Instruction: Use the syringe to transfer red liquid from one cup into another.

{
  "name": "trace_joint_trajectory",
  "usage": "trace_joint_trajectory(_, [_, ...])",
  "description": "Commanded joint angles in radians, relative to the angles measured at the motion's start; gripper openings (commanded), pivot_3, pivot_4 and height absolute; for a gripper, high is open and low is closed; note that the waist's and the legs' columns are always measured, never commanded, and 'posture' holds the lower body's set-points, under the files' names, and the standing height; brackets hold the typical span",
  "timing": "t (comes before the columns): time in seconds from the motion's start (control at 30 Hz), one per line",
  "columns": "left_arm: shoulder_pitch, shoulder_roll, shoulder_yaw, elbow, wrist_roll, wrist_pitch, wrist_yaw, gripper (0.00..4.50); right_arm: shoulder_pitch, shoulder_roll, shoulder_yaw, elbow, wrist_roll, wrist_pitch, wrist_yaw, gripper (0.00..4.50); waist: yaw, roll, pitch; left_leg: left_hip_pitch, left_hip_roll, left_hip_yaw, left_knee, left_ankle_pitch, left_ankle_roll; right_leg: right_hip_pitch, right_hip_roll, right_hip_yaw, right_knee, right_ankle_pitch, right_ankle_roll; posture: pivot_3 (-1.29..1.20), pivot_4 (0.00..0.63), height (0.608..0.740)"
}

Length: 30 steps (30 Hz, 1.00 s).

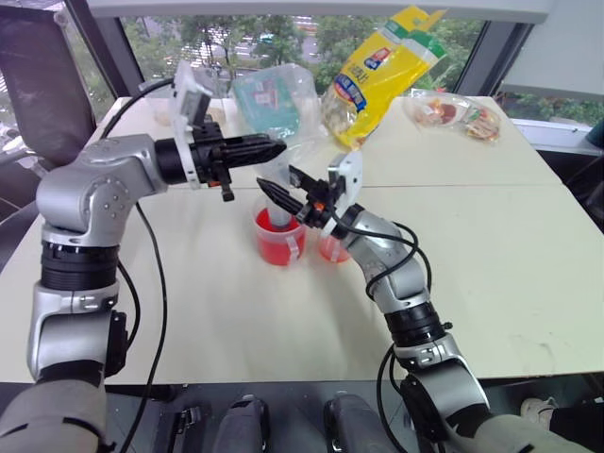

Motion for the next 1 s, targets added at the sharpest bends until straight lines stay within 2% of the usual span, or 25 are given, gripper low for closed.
trace_joint_trajectory(0.03, [-0.081,0.023,0.058,-0.017,0.004,-0.054,0.006,0.07,0.016,-0.002,0.04,0.011,-0.007,0.027,0.033,1.43,0.0,0.0,0.0,0.0,0.0,0.0,0.0,0.0,0.0,0.0,0.0,0.0,0.0,0.0,0.0,0.0,0.15,0.74])
trace_joint_trajectory(1.0, [-0.128,0.023,0.074,0.032,0.044,-0.101,-0.006,0.07,0.016,-0.014,0.049,0.03,-0.018,0.02,0.049,1.43,0.0,0.0,0.0,0.0,0.0,0.0,0.0,0.0,0.0,0.0,0.0,0.0,0.0,0.0,0.0,0.0,0.15,0.74])
